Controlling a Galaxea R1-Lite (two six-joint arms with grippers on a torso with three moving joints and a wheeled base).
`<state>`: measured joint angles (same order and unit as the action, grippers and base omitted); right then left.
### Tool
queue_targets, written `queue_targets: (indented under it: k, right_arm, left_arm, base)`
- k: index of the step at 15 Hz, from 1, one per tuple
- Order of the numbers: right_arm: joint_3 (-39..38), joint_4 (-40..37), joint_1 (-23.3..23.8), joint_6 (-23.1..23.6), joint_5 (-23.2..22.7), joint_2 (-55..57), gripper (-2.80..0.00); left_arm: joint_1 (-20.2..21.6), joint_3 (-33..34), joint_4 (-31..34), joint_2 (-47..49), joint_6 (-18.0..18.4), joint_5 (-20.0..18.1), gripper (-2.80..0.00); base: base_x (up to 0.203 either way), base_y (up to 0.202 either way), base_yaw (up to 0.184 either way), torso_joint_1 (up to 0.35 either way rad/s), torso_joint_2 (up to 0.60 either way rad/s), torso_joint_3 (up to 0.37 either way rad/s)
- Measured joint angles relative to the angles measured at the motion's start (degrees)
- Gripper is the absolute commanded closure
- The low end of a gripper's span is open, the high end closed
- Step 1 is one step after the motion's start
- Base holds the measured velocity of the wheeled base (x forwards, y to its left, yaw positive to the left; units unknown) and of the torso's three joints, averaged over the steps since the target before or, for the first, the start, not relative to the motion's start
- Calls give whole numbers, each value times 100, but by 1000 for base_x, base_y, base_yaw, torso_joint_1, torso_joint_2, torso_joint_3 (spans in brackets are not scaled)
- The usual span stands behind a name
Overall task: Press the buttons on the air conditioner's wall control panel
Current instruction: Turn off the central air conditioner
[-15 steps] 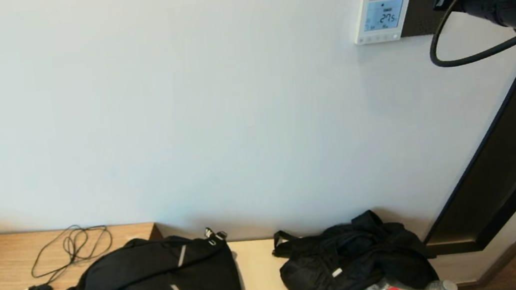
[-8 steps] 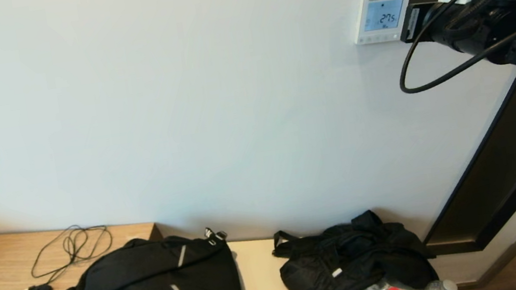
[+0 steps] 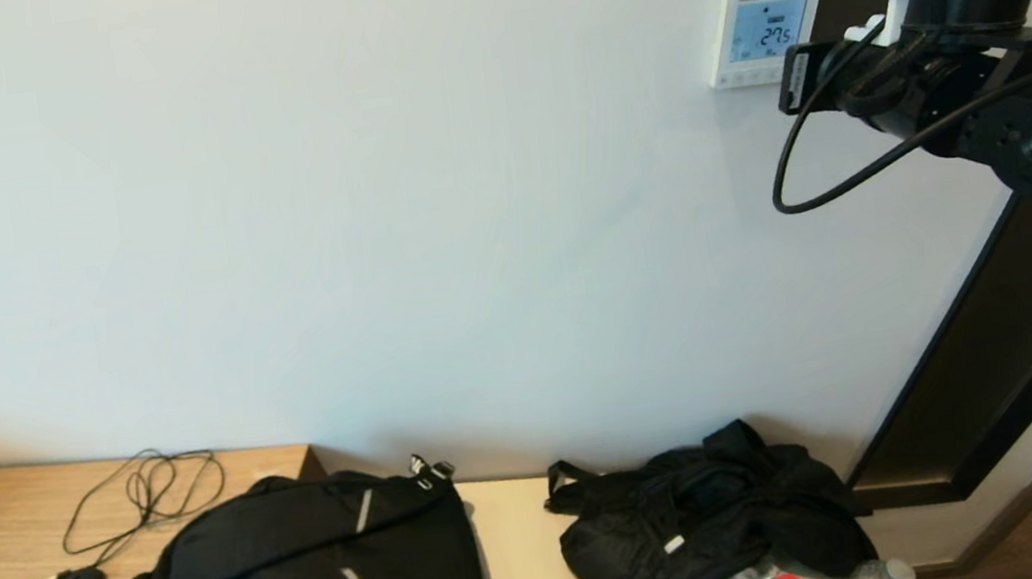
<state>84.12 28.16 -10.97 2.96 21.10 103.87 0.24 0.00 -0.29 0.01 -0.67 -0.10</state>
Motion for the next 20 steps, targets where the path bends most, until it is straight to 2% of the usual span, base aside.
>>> queue_targets:
  k: [5,20]
  right_arm:
    - [74,202,48,100,28,255,0]
    - [563,191,95,136,130,781,0]
  left_arm:
    - [0,0,0,-1,-1,0,0]
    - [0,0,0,-1,1,0,0]
  base:
    - [0,0,0,0,0,0]
    - [0,0,0,0,0,0]
